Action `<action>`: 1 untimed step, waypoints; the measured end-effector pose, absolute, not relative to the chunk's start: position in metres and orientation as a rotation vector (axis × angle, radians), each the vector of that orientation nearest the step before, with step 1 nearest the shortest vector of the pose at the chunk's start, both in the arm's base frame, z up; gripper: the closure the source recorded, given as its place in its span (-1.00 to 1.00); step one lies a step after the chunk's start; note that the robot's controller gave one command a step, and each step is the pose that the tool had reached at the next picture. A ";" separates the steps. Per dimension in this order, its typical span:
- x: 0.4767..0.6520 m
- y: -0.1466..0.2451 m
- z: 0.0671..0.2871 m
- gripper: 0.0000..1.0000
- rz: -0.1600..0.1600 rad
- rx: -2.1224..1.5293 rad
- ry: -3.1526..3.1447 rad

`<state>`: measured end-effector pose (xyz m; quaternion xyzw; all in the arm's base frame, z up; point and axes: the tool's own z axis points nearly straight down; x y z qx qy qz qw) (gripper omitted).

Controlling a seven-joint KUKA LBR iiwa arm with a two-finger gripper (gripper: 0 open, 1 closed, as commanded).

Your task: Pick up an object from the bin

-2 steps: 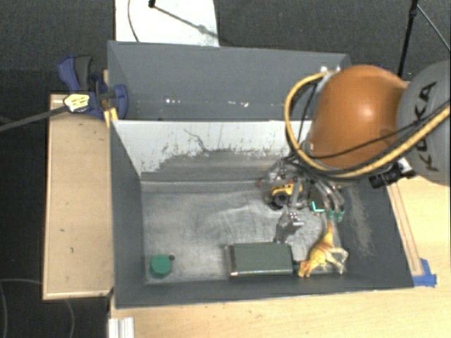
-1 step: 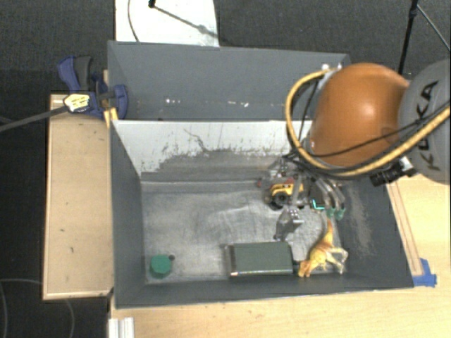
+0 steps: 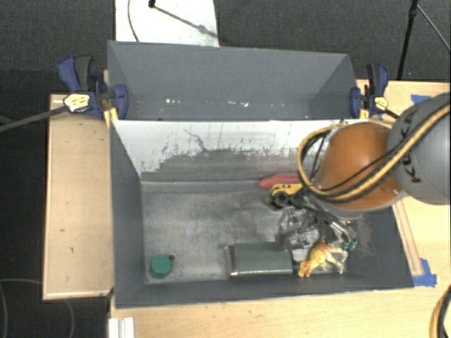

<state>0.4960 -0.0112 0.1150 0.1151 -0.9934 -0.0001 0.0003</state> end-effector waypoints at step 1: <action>0.497 -0.011 0.116 1.00 -0.001 0.361 -3.123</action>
Offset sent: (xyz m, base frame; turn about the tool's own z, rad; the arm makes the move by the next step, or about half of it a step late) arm 0.0109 0.0013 0.0257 0.0274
